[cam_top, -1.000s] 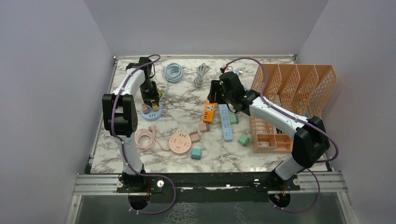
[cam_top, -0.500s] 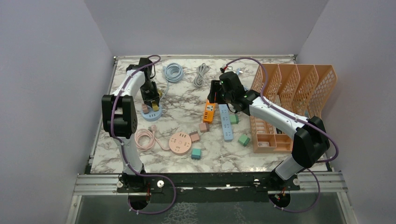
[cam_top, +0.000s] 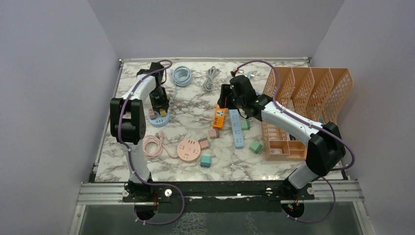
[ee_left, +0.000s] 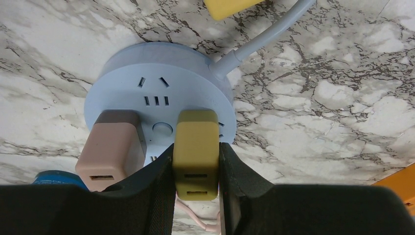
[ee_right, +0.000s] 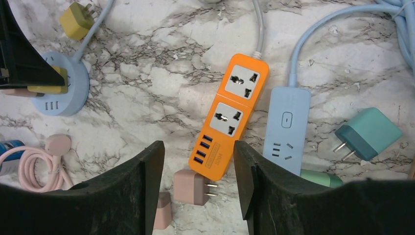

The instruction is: Insert the plug

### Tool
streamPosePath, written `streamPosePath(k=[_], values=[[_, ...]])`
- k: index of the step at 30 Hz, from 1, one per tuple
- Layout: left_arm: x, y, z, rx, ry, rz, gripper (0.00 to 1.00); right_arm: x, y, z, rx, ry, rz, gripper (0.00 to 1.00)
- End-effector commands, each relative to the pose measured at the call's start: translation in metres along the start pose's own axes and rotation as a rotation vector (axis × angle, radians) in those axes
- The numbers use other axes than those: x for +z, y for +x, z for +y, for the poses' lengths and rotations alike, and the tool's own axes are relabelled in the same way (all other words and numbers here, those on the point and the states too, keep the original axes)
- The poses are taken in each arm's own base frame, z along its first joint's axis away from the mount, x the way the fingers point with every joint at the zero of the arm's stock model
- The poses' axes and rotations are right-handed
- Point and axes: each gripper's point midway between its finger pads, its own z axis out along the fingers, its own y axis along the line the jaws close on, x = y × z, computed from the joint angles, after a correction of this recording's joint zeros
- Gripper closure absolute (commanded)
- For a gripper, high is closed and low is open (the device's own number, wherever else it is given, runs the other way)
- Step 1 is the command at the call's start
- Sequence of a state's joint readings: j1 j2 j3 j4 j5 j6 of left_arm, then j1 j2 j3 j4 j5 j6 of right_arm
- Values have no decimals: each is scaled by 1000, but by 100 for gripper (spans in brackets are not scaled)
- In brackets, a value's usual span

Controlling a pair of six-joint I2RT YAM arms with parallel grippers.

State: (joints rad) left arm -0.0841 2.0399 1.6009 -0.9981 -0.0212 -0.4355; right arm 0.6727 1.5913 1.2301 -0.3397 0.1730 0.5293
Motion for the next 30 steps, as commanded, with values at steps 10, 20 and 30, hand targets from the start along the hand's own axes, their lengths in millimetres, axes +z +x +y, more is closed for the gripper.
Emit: streamPosePath(k=[10,20,30], values=[[6,-14,-3,25,13,-23,54,-10,-20,1,-12,13,-60,42],[-86,-32,-22,56,160,-191,46,-16,-10,-16,-32,92,-18,36],[-128,10,-40,122,409,-429,44,-5,60,-38,-33,139,187,38]])
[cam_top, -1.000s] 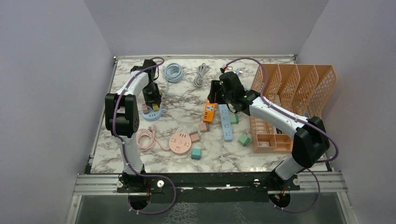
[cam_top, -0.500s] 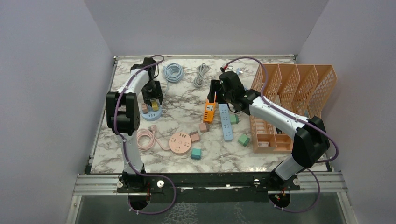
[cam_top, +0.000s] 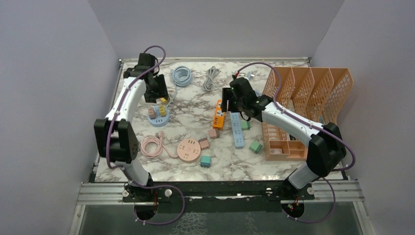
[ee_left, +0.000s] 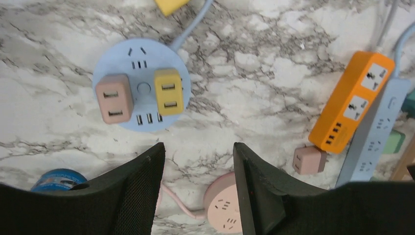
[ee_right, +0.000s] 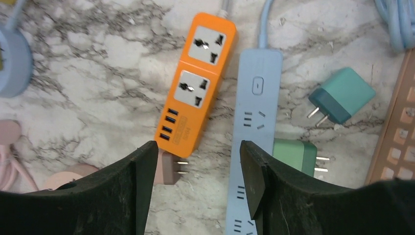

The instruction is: Insert the plug

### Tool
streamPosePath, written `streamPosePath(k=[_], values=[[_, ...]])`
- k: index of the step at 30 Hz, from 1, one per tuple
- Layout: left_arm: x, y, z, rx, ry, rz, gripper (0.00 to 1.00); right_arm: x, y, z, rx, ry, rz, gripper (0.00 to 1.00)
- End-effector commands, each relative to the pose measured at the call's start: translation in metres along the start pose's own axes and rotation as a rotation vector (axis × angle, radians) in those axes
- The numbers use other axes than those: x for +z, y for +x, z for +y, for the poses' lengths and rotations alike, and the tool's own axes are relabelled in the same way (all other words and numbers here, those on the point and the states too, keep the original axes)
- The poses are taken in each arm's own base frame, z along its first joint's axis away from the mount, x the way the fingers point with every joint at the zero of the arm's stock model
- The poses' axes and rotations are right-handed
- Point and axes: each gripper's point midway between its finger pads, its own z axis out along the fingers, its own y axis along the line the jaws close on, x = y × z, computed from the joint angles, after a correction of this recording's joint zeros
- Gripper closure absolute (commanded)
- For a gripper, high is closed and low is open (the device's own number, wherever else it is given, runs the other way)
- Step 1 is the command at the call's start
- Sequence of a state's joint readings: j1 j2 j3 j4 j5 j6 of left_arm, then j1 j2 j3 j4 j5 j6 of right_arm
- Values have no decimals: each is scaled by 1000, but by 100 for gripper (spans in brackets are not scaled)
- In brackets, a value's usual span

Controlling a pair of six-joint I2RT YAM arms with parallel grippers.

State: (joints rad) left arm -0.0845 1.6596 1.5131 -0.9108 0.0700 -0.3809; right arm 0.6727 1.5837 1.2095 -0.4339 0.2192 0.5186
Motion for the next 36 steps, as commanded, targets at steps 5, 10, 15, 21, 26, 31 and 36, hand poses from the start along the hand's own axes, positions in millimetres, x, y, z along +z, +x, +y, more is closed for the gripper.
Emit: streamPosePath(k=[5,10,15,21,26,31,36], values=[[-23,46,-55,42,359,-211,43,6,65,-30,17,106,178,40],[-32,75,-65,74,441,-275,43,2,87,-42,30,141,223,40],[-37,84,-62,93,466,-332,42,-6,96,-69,87,291,217,41],[-35,83,-65,123,477,-338,42,-13,96,-98,125,461,172,51],[-35,79,-73,141,484,-336,42,-10,92,-109,135,543,146,49],[-35,77,-78,152,494,-340,42,5,90,-106,131,495,174,46],[-34,78,-82,165,500,-335,41,20,97,-99,119,405,220,38]])
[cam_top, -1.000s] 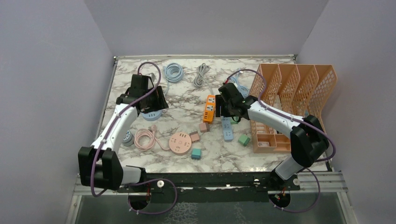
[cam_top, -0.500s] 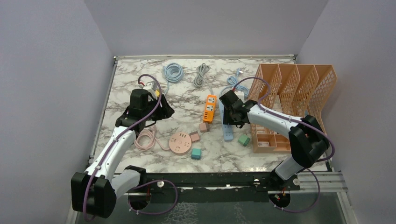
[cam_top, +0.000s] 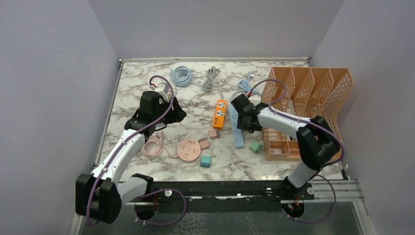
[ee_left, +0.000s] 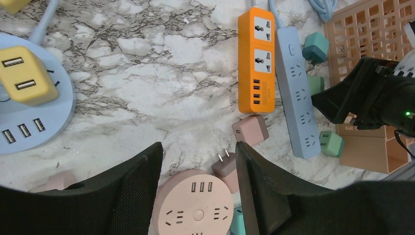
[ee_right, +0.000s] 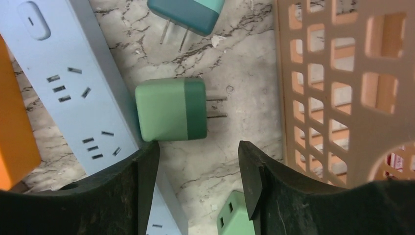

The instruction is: Insert the plug

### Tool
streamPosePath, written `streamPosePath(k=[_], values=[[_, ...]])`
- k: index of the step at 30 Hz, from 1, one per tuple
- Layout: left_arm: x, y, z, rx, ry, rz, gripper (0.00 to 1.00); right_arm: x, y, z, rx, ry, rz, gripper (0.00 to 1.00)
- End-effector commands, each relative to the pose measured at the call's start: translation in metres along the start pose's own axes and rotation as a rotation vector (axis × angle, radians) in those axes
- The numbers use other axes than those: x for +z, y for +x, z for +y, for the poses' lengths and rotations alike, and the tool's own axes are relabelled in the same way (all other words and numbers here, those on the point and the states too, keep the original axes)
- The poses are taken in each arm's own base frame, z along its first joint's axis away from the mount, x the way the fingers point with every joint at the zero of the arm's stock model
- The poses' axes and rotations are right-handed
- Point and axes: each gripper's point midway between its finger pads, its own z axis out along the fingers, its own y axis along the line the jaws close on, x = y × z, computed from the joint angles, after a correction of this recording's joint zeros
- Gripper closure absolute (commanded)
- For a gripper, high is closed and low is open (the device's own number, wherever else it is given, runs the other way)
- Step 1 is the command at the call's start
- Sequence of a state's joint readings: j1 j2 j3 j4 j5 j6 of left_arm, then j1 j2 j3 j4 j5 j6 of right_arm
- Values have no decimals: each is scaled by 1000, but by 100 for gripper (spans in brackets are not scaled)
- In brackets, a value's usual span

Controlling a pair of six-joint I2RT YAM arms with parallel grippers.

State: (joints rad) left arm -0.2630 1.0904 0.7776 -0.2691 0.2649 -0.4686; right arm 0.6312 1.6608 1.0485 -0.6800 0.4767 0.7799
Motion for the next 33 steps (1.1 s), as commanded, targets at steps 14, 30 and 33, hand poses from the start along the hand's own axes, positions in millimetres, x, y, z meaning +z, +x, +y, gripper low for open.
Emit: streamPosePath(k=[14,30,33], values=[[5,-21,-19,55,60,-31,41,27,-13,21,-24,-98,28,27],[10,-18,-33,70,142,-18,41,-15,-37,37,-9,-294,-60,56],[12,-13,-49,109,257,-40,34,-39,-35,61,-22,-468,-34,56]])
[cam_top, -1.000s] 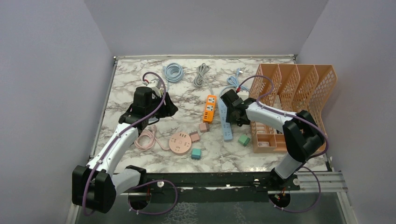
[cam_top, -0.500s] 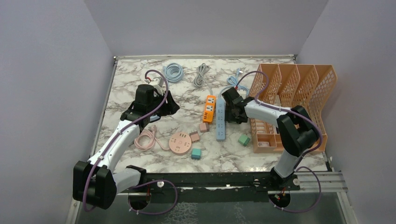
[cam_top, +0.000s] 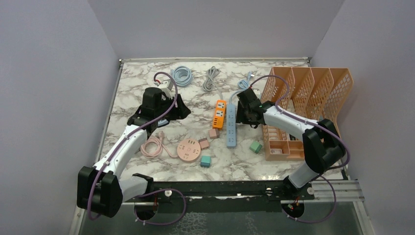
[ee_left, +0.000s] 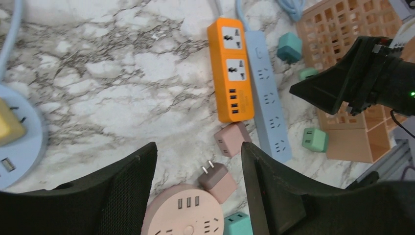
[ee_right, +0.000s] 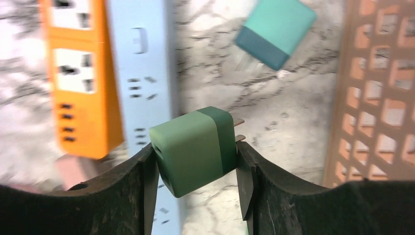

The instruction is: Insert the plug

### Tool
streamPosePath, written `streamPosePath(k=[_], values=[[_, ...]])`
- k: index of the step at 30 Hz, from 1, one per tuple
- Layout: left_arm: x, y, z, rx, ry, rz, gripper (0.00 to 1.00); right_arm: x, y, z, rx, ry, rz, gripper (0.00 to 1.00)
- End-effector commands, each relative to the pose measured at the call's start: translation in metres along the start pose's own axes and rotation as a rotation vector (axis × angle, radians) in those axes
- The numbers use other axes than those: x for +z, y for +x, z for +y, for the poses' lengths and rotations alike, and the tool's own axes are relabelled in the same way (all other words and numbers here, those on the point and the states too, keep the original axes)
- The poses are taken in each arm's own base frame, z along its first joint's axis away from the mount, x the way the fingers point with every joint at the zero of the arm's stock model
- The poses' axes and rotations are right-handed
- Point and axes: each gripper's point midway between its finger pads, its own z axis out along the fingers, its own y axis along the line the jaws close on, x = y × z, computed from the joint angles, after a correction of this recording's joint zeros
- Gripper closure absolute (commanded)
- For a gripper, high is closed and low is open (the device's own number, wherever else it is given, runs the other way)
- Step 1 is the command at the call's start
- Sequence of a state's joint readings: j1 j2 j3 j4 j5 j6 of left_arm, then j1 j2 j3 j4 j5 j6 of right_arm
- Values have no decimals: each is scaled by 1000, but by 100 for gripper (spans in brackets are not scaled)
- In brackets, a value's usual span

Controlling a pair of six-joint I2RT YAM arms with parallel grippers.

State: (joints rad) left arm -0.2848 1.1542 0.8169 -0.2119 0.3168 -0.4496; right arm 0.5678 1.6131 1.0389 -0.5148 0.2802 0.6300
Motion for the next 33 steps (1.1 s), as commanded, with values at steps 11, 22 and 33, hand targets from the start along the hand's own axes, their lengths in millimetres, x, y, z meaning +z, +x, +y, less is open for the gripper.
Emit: streamPosePath(k=[11,22,33], values=[[4,-7,-66,227,382,-182,1,-125,-24,148,26,-900,174,56],[-16,-7,-125,524,651,-355,8,-194,-29,184,190,-1249,391,55],[-13,-20,-140,607,673,-419,37,-193,-26,182,279,-1205,465,55]])
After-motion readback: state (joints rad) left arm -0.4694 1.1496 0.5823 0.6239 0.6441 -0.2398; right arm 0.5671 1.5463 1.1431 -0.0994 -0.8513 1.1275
